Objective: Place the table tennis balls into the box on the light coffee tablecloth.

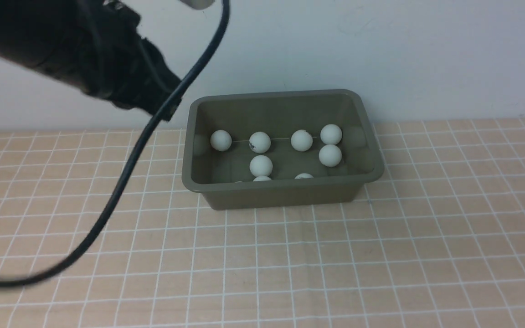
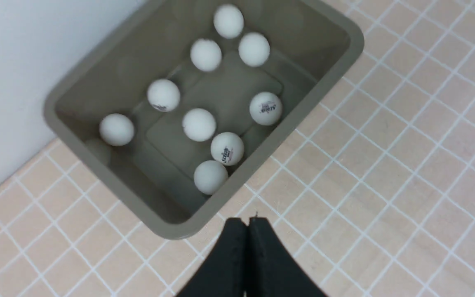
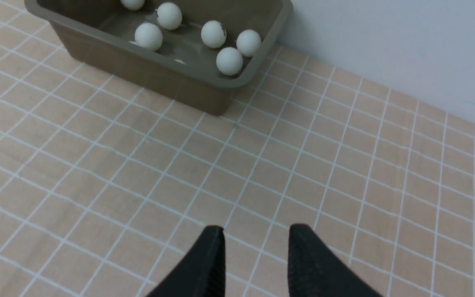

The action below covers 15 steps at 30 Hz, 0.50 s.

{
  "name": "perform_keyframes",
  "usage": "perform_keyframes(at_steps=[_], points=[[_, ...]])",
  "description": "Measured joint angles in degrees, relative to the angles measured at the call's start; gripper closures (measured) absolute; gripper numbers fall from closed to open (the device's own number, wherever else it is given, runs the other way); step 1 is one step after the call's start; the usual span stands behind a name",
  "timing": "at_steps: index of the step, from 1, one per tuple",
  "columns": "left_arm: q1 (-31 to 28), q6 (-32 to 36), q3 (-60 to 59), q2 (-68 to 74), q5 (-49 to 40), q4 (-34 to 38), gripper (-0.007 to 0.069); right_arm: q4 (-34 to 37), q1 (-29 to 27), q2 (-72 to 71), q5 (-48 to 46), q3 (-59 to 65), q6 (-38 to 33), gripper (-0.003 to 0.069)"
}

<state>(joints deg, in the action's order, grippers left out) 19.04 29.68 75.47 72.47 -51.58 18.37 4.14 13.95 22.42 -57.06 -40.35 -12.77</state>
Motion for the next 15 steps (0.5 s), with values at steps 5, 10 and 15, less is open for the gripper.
perform_keyframes(at_steps=[5,10,15], points=[[0.00,0.37,-20.08,-14.75,10.69,0.22,0.0693,0.15,0.00,-5.90,6.98,6.91,1.09,0.0448],[0.00,0.41,-35.35,-27.37,21.04,0.33,0.0693,1.54,0.00,-8.36,11.73,9.18,2.97,0.0448],[0.00,-1.33,-45.54,-38.94,25.04,0.63,0.0693,2.03,0.00,-8.82,15.75,10.01,4.25,0.0448]])
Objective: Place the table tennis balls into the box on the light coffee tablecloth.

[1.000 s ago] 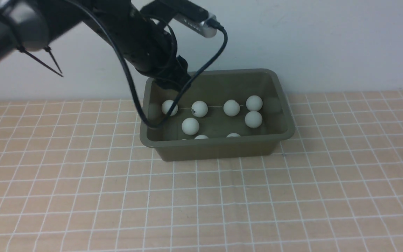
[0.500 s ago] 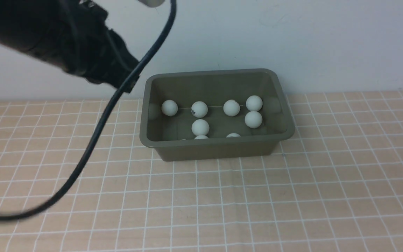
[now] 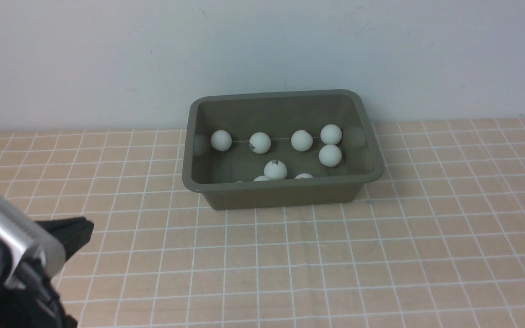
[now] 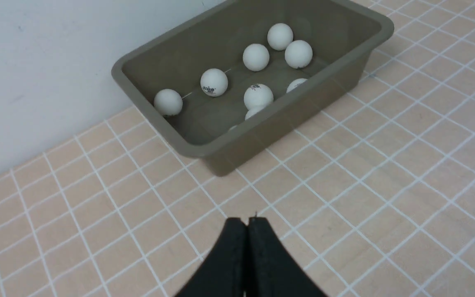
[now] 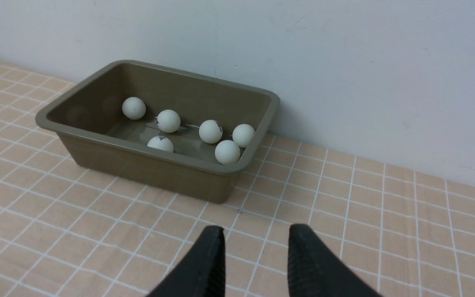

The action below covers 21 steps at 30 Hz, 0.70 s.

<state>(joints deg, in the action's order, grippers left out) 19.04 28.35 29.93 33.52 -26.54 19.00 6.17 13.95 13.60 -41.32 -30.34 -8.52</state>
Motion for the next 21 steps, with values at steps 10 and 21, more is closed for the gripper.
perform_keyframes(at_steps=[10,21], points=[[0.00,-0.80,-4.44,-5.43,-0.02,1.06,0.0693,1.37,0.00,-3.71,6.49,7.99,0.16,0.0448],[0.00,-0.80,-10.48,-14.54,7.24,5.69,0.0693,1.37,0.00,-5.21,7.69,8.24,0.16,0.0448]])
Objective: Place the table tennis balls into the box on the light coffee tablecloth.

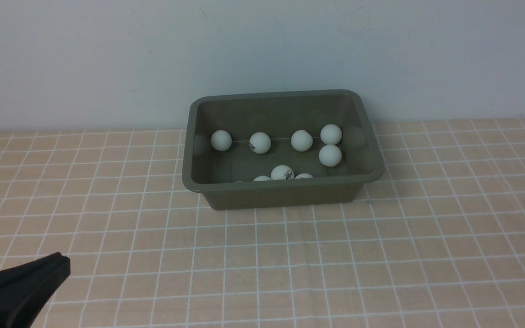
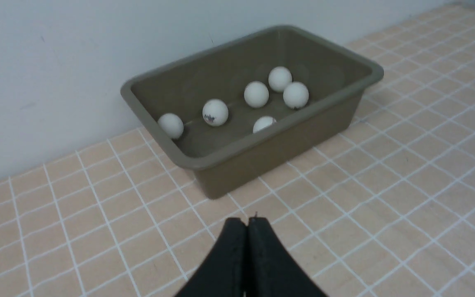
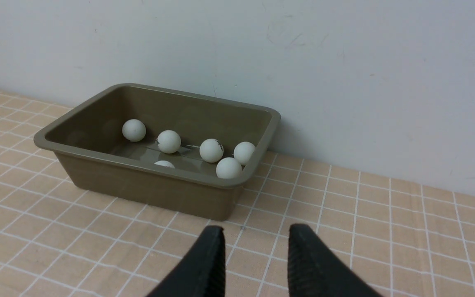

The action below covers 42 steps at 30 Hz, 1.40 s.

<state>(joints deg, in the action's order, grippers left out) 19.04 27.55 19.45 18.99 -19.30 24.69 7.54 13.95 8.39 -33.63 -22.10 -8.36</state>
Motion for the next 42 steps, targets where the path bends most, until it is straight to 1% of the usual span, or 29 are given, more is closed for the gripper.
perform_keyframes(at_steps=[20,23,25,27,30,34,42], points=[[-0.47,0.29,-0.04,-0.99,0.50,0.32,0.0693,0.00,0.00,0.00,0.05,0.00,0.00,0.0448],[-5.74,3.31,-0.04,-3.83,-0.75,-2.41,0.0693,0.00,0.00,0.00,0.04,0.00,0.00,0.0448],[-11.56,5.13,-0.97,-7.17,-2.04,-4.11,0.0693,0.00,0.00,0.00,0.04,0.00,0.00,0.0448],[-15.77,5.67,-2.35,-10.68,-3.46,-5.18,0.0693,0.00,0.00,0.00,0.04,0.00,0.00,0.0448],[-20.14,5.78,-5.28,-17.21,-5.55,-6.29,0.0693,0.00,0.00,0.00,0.04,0.00,0.00,0.0448],[-22.30,5.72,-9.44,-19.67,-7.35,-6.94,0.0693,0.11,0.00,0.00,0.09,0.00,0.00,0.0448],[-22.56,5.55,-15.88,-19.67,-7.22,-6.78,0.0693,0.04,0.00,0.00,-0.28,0.00,0.00,0.0448]])
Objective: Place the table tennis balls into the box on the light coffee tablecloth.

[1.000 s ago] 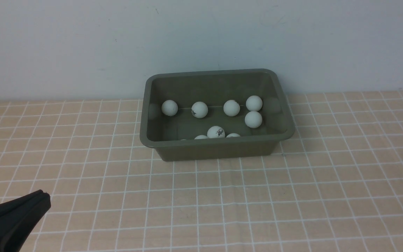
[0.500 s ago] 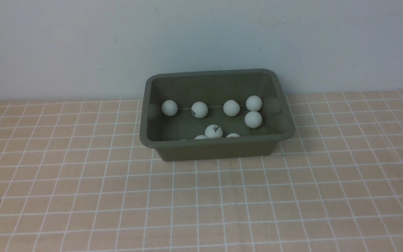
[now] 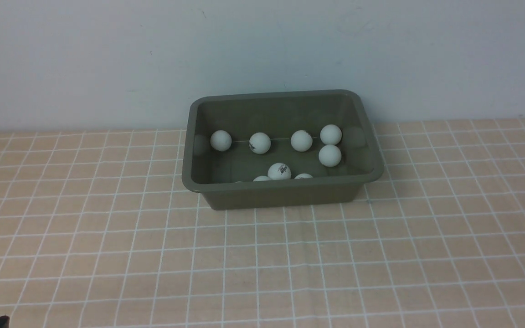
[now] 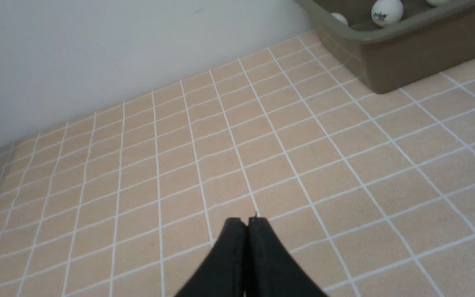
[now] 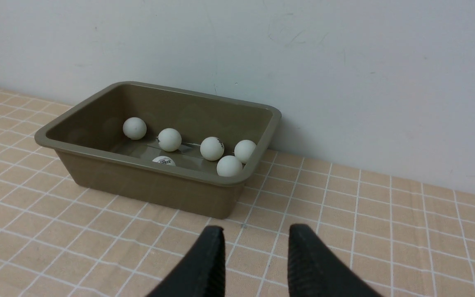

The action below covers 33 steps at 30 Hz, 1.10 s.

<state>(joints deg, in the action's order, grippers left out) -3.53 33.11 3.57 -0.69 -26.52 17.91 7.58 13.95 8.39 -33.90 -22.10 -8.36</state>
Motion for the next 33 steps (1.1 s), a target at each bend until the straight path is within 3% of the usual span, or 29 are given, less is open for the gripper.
perform_keyframes(at_steps=[15,28,33], points=[[0.00,0.00,-4.73,0.00,-0.28,15.01,0.0693,0.00,0.00,0.00,-1.77,0.00,0.00,0.0448],[0.00,0.00,-4.73,0.00,-1.19,17.05,0.0693,-0.17,-0.05,0.00,-1.83,0.00,0.00,0.0448],[0.00,0.00,-4.73,0.00,-1.24,17.17,0.0693,-2.68,-4.59,-3.47,-1.61,2.62,-0.49,0.0448]])
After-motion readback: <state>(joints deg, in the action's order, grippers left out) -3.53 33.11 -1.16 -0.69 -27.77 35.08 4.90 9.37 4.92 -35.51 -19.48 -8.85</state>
